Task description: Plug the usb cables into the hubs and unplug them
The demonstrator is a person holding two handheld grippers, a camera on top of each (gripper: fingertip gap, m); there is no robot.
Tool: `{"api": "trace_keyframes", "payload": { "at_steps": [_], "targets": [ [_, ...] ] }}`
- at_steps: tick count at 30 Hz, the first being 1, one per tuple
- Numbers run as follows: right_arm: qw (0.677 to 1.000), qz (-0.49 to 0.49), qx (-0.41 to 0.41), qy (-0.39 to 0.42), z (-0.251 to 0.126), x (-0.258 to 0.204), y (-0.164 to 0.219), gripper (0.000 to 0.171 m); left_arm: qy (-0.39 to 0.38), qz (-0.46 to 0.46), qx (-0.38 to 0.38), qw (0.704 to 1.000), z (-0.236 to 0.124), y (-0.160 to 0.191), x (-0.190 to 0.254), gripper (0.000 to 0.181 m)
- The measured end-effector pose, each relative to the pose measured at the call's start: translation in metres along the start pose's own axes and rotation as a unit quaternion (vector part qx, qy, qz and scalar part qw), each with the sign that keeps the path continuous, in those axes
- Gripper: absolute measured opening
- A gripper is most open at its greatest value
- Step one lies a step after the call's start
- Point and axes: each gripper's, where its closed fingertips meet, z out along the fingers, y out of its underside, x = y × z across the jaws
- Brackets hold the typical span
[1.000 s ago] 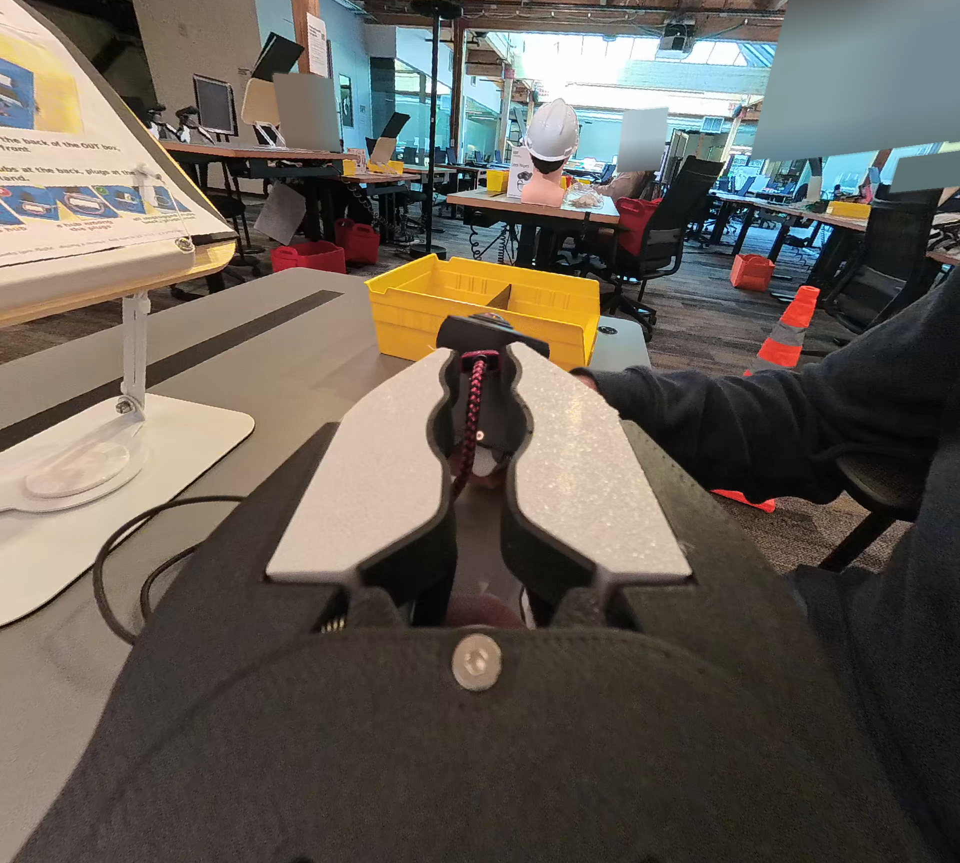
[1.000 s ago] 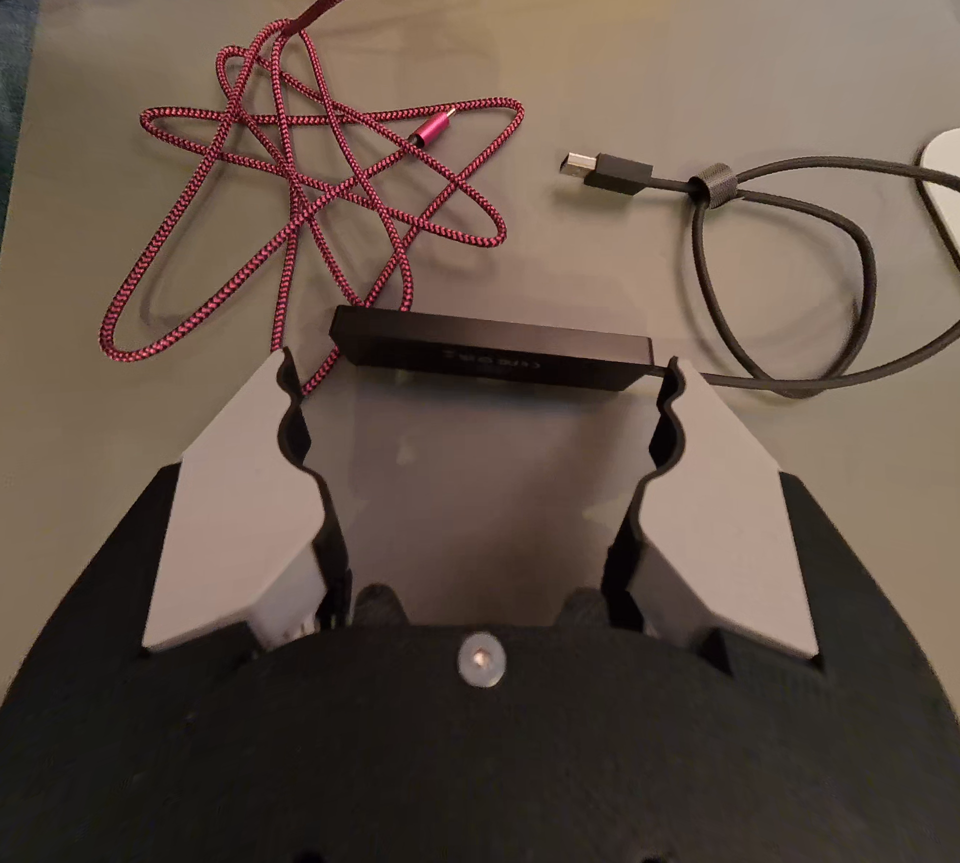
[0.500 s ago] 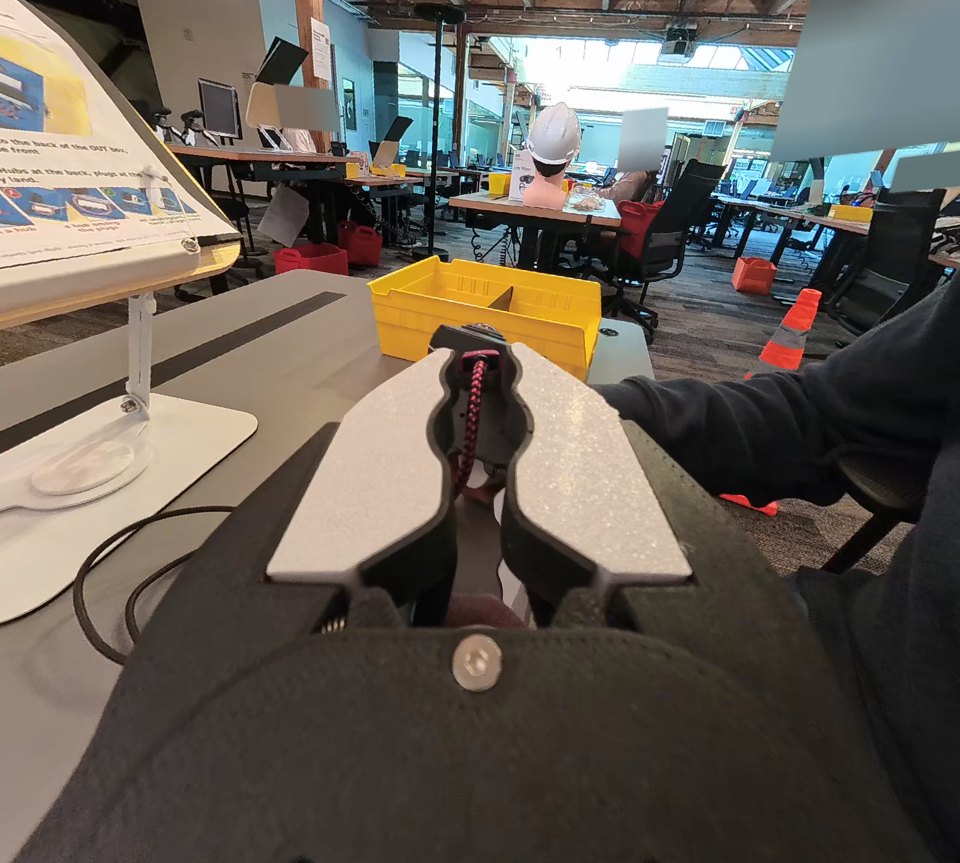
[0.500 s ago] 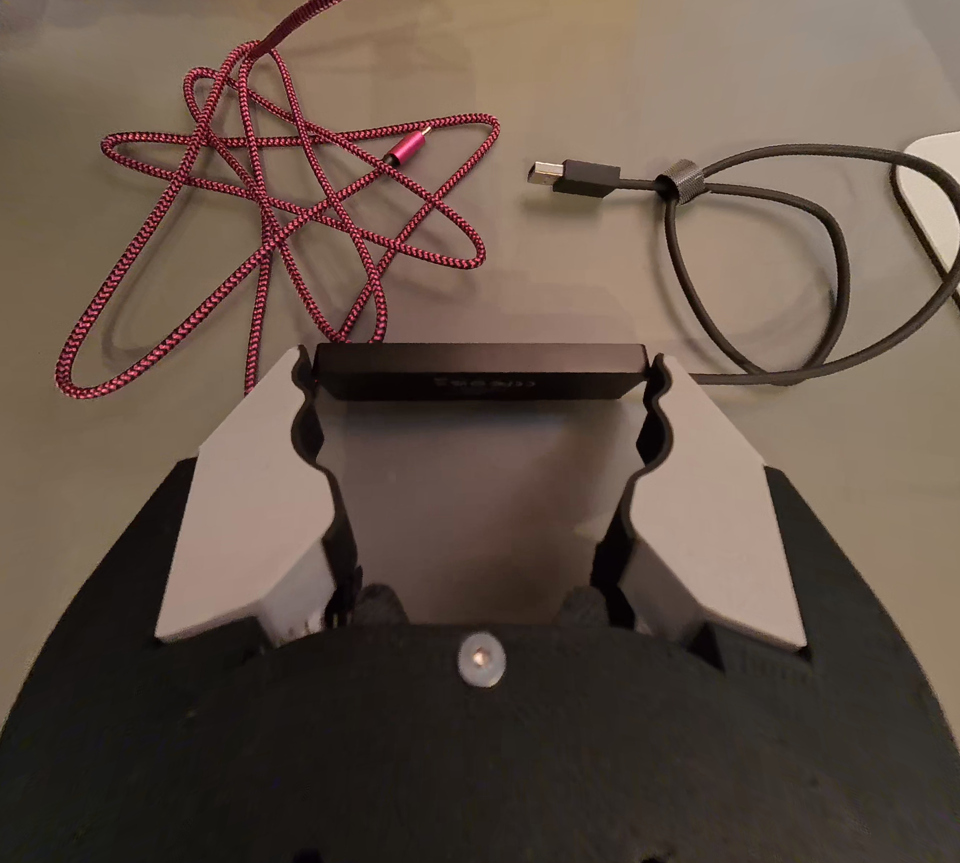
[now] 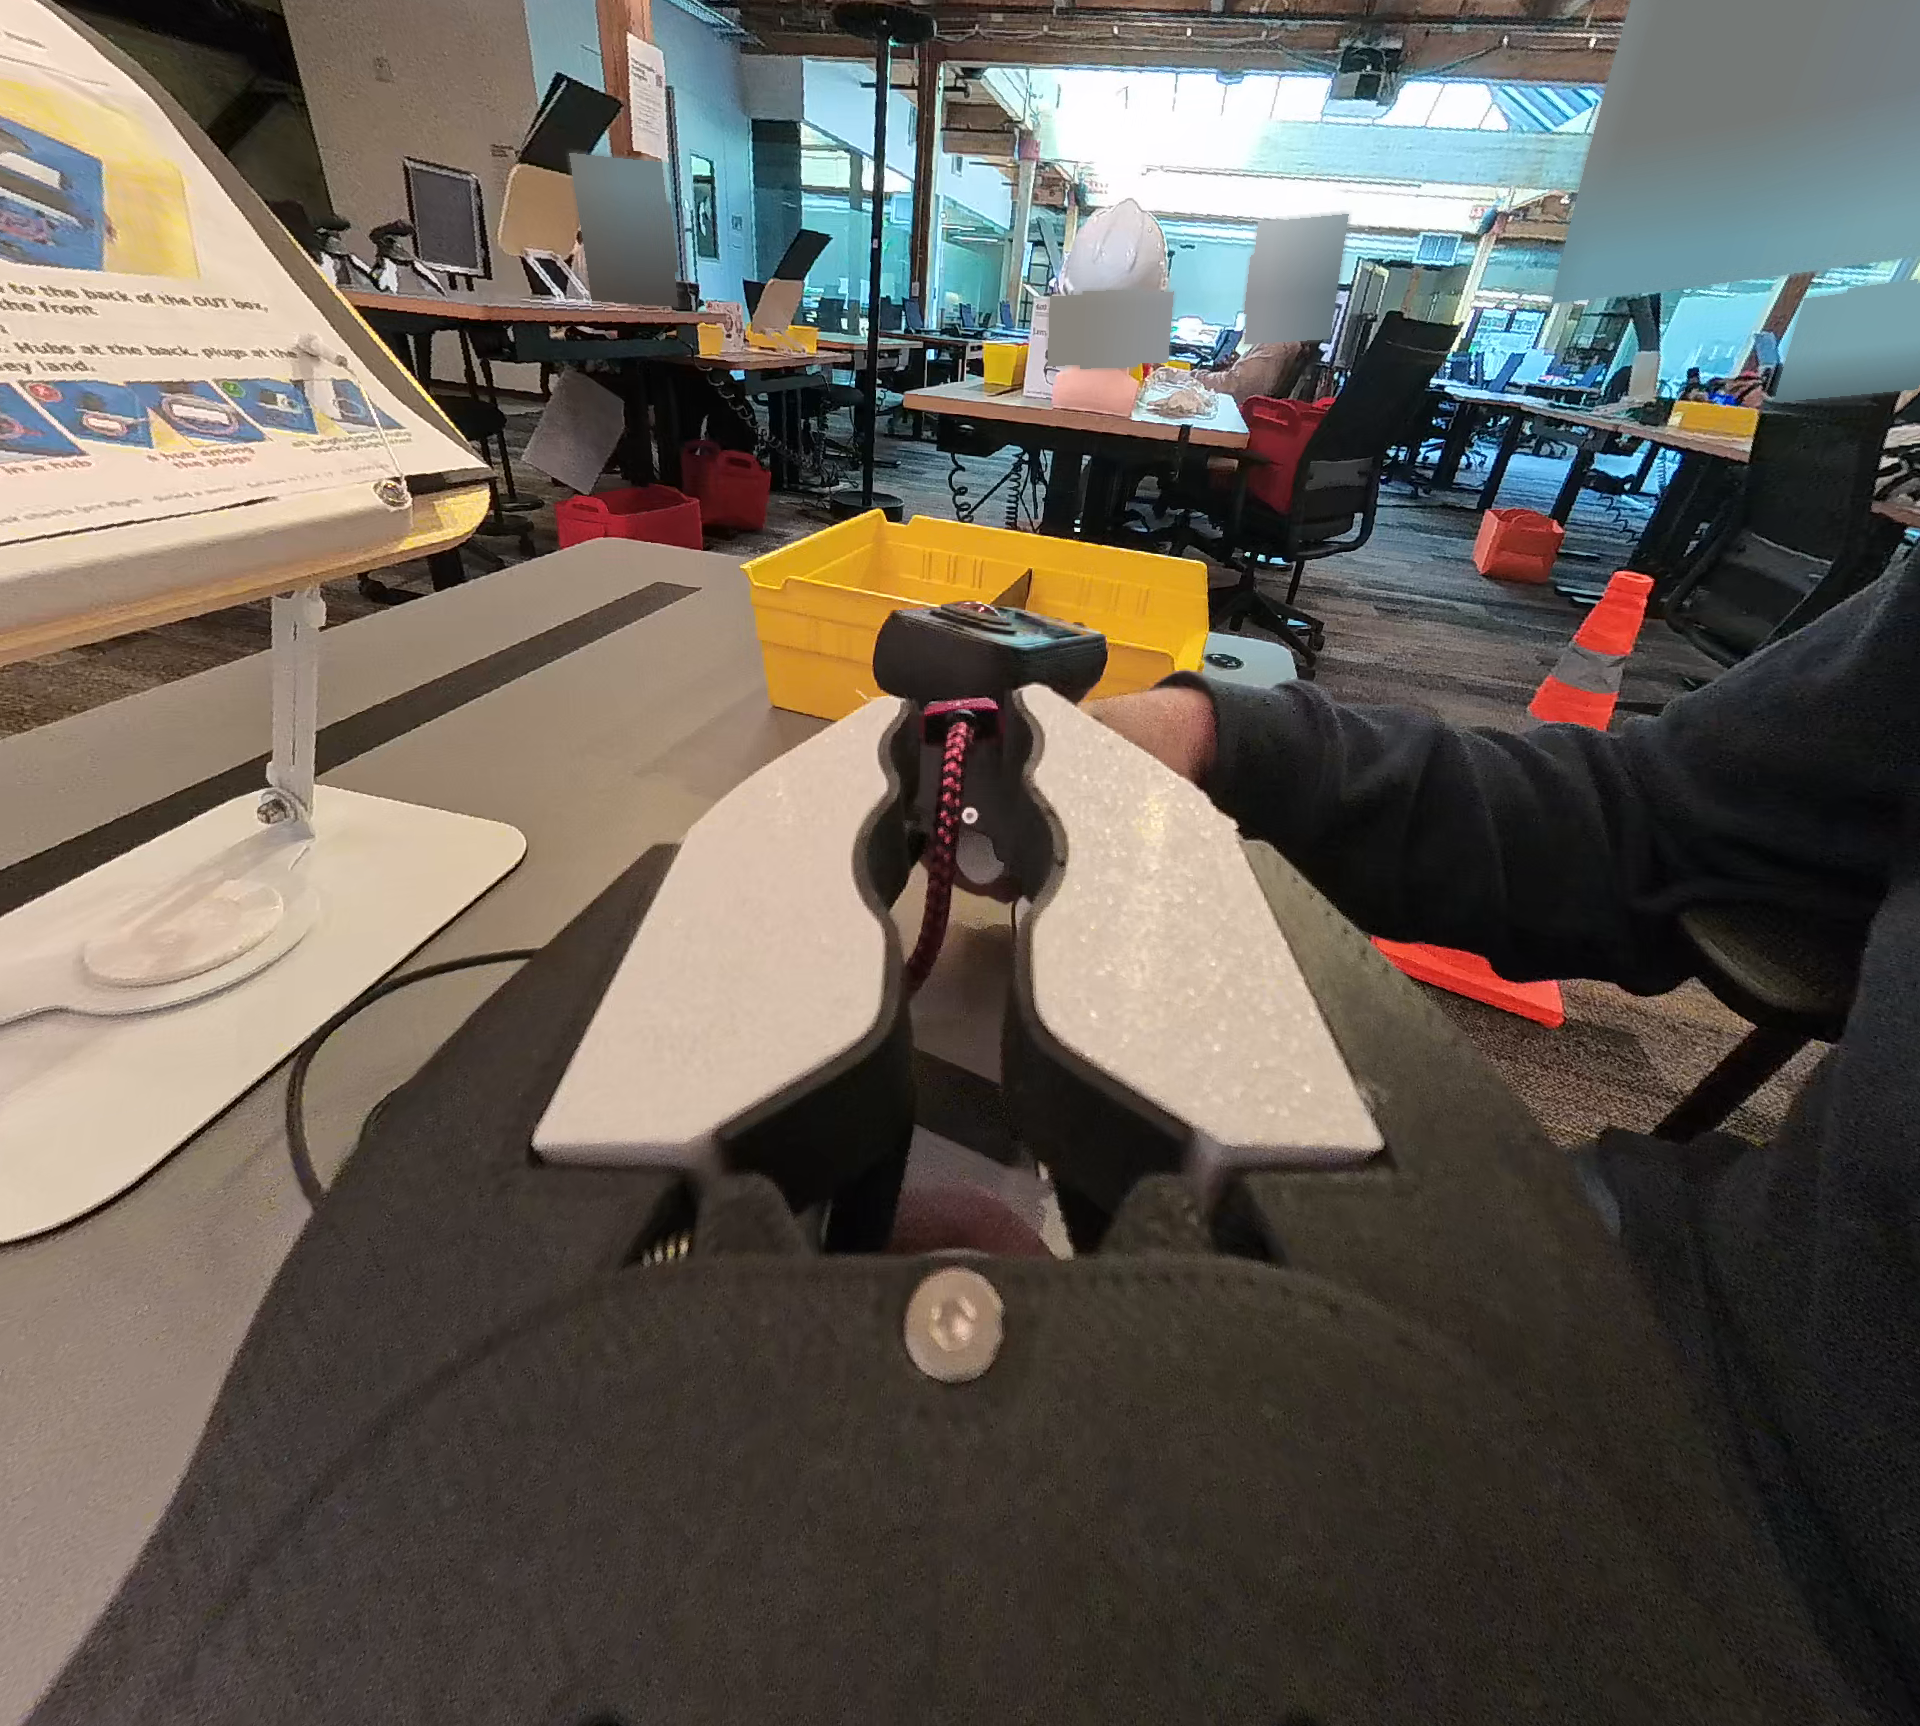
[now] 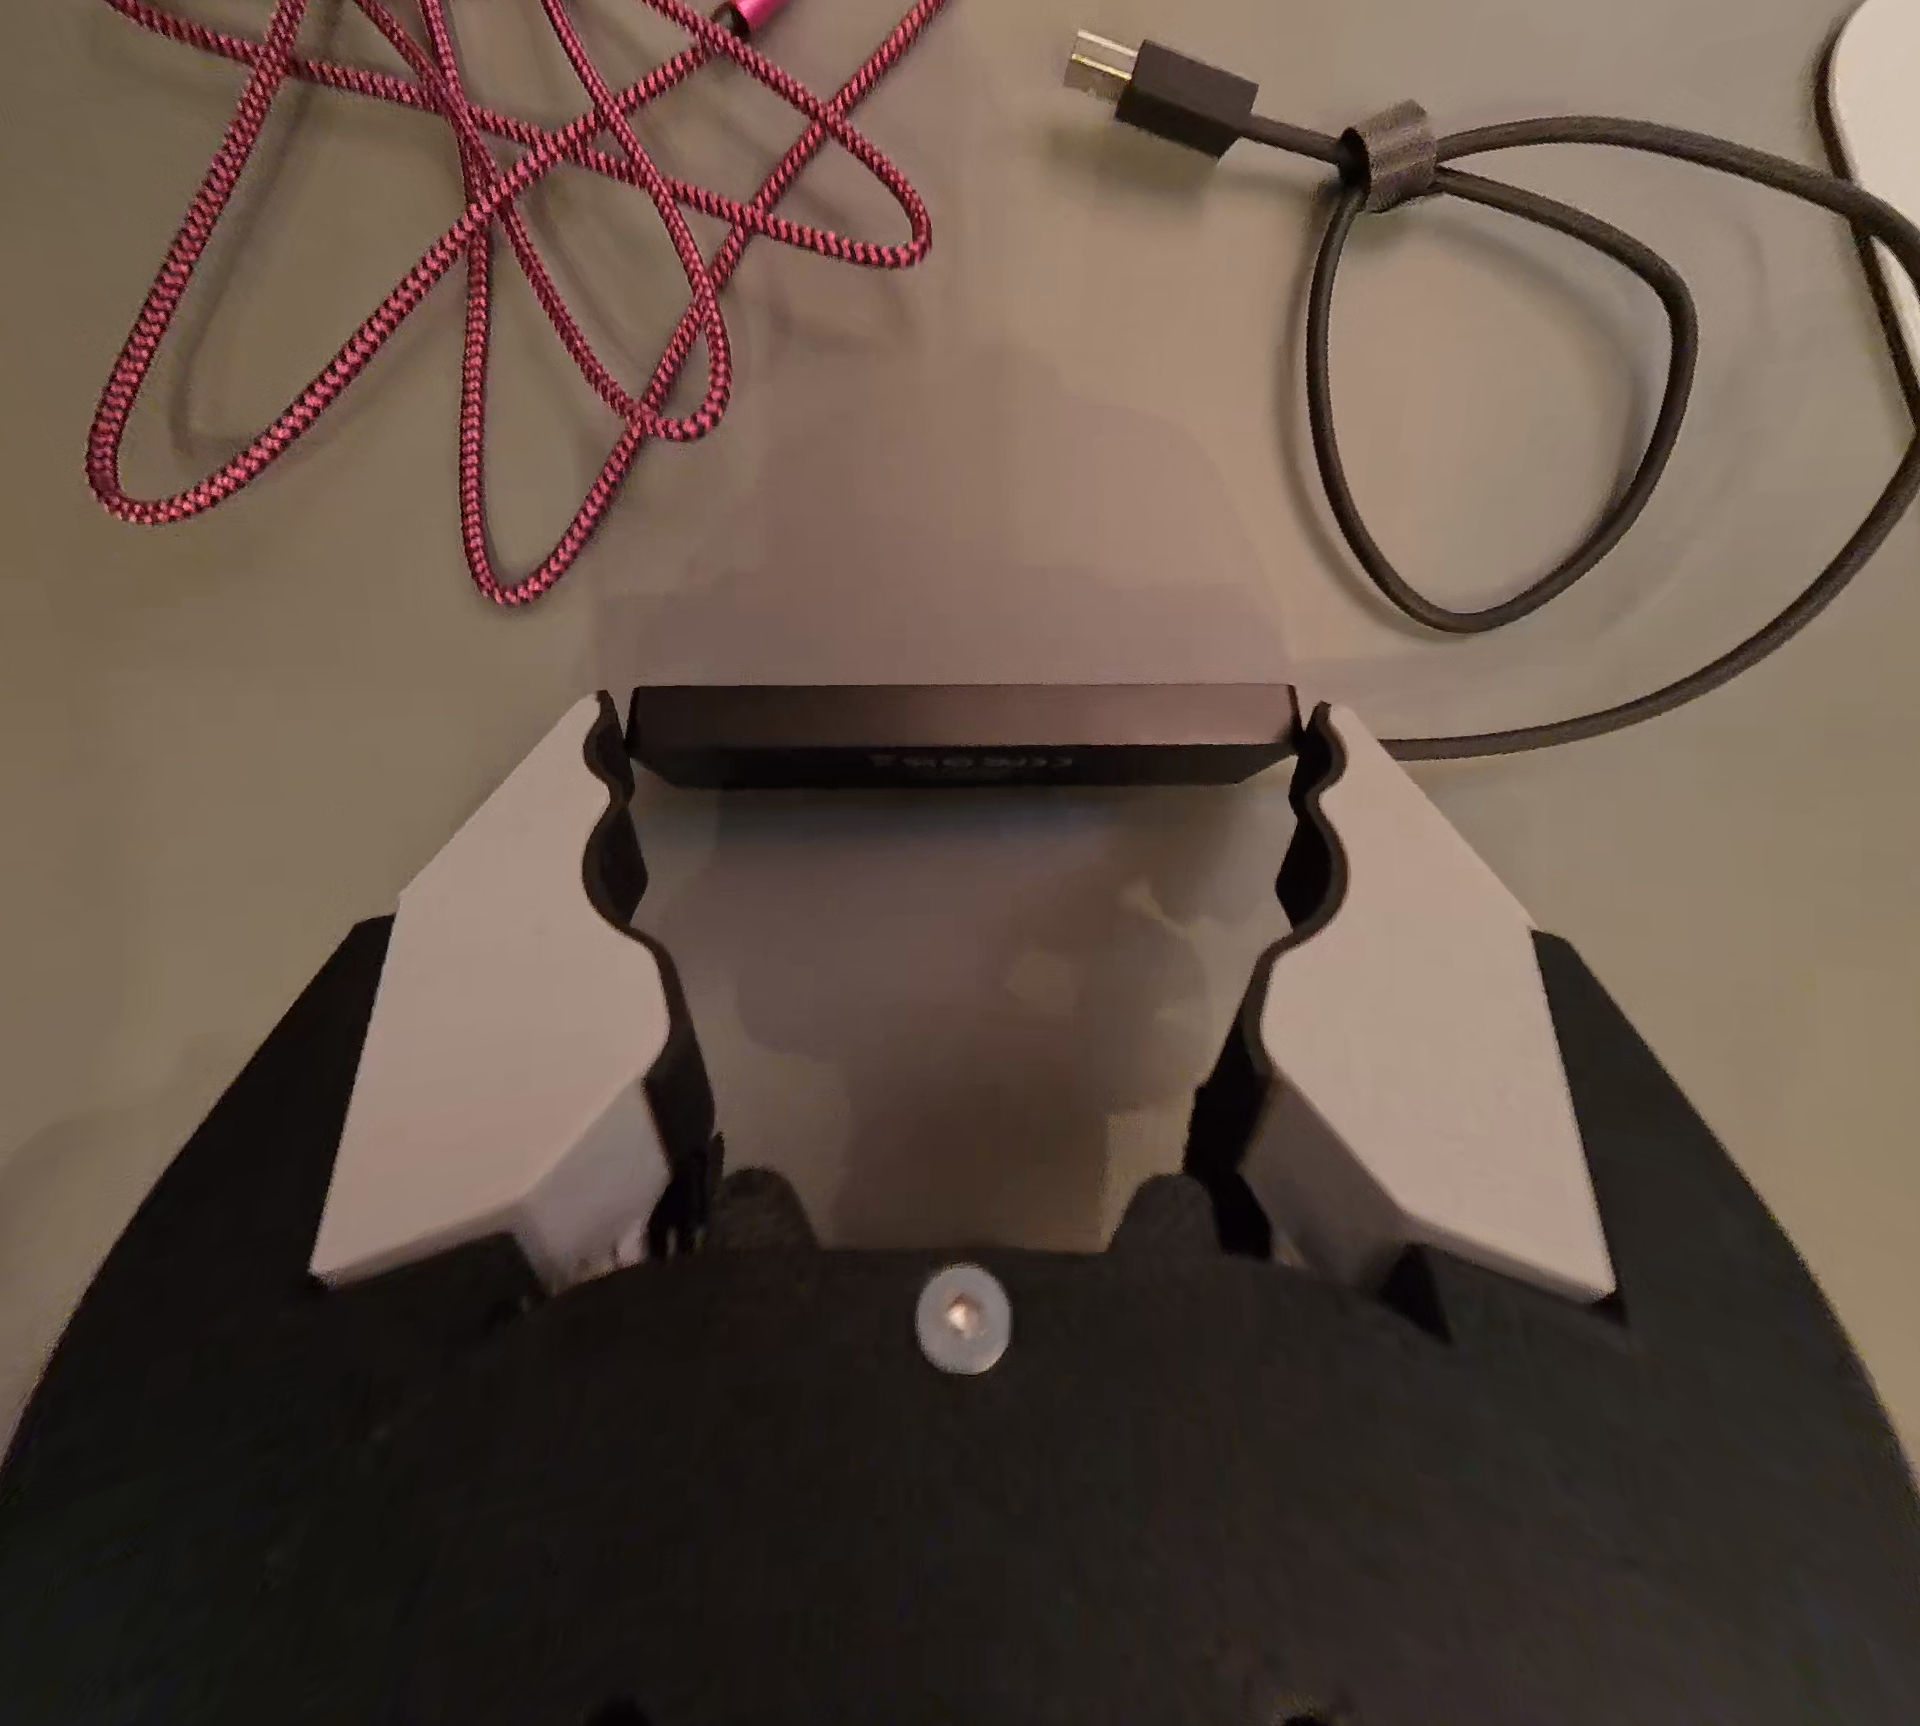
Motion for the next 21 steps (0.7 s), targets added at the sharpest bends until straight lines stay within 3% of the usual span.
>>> {"api": "trace_keyframes", "payload": {
  "at_steps": [7,12,21],
  "targets": [
    [0.998,-0.027,-0.059,0.005,-0.011,-0.001,0.012,0.128,0.002,0.002,-0.004,1.0,0.002,0.002,0.001,0.014],
    [0.996,-0.056,-0.068,-0.002,-0.015,-0.005,-0.004,0.124,0.002,0.003,-0.003,1.0,0.002,0.001,0.002,0.015],
    [0.988,-0.055,-0.142,-0.012,-0.019,0.0,0.023,0.119,0.002,0.002,0.0,1.0,-0.001,0.0,0.002,0.015]
  ]
}}
